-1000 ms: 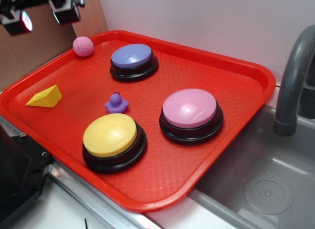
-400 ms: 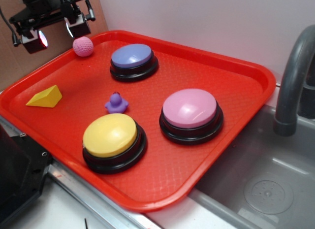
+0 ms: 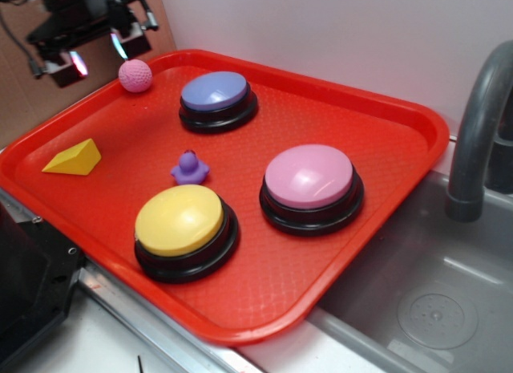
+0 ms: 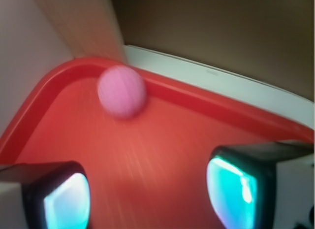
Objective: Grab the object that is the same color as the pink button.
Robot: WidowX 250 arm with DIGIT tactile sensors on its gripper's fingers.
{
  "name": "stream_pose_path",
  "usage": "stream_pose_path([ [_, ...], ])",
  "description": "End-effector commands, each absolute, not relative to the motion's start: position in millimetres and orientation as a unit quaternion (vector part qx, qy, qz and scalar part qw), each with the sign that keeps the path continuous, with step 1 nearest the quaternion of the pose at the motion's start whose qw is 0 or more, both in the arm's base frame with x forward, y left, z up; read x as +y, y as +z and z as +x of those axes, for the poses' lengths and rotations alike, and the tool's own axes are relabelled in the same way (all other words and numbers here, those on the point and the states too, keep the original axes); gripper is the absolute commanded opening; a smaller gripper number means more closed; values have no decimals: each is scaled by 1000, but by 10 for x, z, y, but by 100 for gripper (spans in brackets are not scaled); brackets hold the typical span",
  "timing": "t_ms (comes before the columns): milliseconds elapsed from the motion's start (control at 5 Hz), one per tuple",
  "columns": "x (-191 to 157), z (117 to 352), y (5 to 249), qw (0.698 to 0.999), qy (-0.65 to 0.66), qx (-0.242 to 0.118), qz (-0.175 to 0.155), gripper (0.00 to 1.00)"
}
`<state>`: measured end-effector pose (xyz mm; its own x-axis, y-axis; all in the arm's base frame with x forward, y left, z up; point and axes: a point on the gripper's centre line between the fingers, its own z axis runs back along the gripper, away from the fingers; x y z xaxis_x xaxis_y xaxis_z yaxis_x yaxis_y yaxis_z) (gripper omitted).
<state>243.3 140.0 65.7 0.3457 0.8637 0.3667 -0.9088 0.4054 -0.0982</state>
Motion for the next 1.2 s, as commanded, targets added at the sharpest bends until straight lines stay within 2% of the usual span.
stream_pose_path([
  [0, 1617, 2606, 845, 820, 528, -215, 60, 100],
  [600, 1617, 2606, 845, 820, 528, -215, 60, 100],
  [1000, 1708, 2705, 680, 821, 523, -218, 72, 100],
])
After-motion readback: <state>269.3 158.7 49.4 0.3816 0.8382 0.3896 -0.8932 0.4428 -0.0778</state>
